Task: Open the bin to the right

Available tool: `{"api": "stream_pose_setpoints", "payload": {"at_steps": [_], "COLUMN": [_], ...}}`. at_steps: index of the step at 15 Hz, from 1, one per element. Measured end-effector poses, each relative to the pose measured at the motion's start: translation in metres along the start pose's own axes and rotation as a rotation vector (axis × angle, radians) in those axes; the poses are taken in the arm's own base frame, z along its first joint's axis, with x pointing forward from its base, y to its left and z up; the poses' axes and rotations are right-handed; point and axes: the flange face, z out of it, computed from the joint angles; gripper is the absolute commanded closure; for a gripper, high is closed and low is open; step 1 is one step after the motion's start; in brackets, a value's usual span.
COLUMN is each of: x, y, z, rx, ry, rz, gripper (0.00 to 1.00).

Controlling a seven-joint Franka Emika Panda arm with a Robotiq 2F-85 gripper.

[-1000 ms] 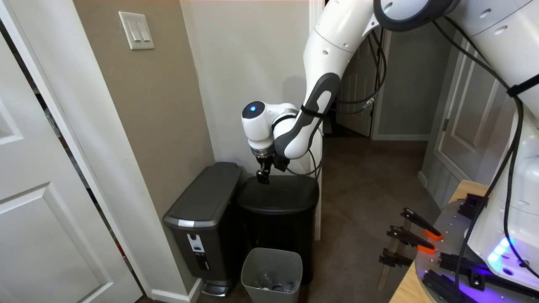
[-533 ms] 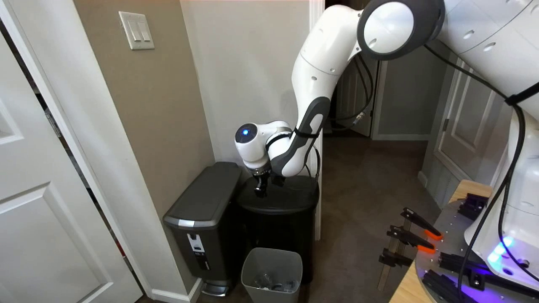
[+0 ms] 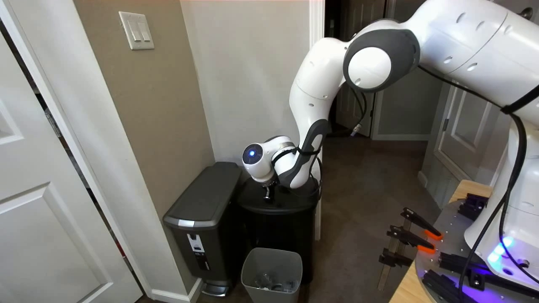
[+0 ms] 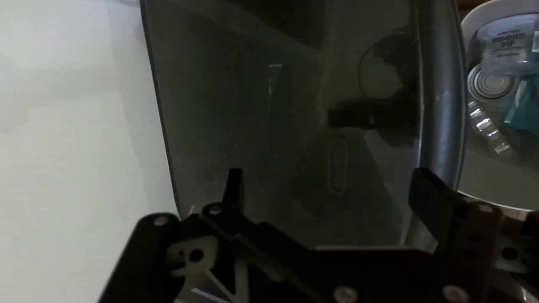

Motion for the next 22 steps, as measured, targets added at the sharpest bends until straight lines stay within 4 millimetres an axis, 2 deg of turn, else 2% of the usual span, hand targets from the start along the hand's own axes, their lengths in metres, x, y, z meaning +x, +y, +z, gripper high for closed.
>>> {"api": "stream_pose_setpoints", "payload": {"at_steps": [4, 7, 16, 22], "x": [0.011, 0.018, 0.02, 0.026], "y": [-0.005, -0.008, -0.01, -0.043], "z": [0.021, 0.028, 0.027, 0.019], "rx": [-0.027, -0.032, -0.03, -0.002], "ry": [0.017, 0.029, 0.033, 0.052], "rz": [-0.015, -0.012, -0.013, -0.043], "gripper": [0.0, 0.0, 0.0, 0.0]}}
